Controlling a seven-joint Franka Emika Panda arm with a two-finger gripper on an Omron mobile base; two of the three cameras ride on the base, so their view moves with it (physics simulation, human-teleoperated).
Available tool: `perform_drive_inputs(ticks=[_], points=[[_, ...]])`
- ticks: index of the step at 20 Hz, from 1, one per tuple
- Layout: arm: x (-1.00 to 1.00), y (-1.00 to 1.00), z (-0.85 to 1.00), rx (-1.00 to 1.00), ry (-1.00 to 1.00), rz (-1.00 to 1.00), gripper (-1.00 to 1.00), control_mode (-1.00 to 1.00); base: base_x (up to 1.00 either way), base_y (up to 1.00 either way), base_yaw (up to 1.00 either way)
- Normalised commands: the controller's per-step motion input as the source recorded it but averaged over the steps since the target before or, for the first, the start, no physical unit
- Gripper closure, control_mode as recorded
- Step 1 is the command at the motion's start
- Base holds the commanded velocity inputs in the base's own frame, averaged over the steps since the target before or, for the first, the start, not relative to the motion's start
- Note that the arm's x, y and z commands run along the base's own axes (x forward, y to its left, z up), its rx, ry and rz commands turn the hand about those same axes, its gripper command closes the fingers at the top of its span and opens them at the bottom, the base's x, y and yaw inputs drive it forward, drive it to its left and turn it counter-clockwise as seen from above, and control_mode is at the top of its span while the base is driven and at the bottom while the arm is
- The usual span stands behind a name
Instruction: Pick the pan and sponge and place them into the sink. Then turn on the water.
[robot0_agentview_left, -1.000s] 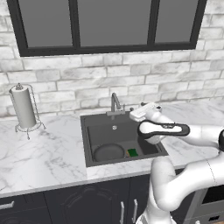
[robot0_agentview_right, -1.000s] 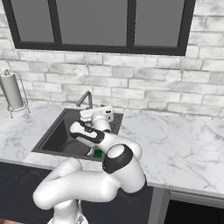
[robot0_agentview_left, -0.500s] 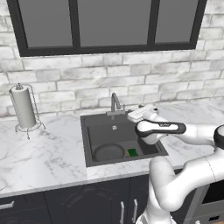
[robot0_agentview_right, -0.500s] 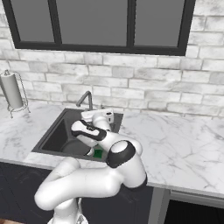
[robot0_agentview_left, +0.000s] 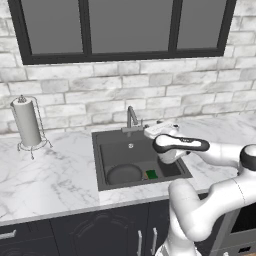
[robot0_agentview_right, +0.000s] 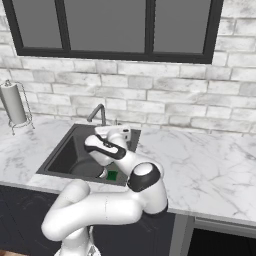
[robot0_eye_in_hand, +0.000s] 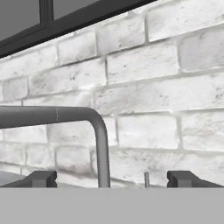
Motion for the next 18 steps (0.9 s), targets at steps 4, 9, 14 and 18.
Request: perform_drive_inputs(ticks=[4, 9, 14, 18], points=[[0.26, -0.05, -0.15, 0.04, 0.02, -0.01, -1.00, -1.00, 0.00, 0.00, 0.00], [0.29, -0.04, -0.07, 0.03, 0.02, 0.00, -1.00, -1.00, 0.00, 0.00, 0.00], [0.24, -0.02, -0.08, 0.01, 0.02, 0.00, -1.00, -1.00, 0.00, 0.00, 0.00], [0.25, 0.00, -0.12, 0.00, 0.02, 0.00, -1.00, -1.00, 0.00, 0.00, 0.00]])
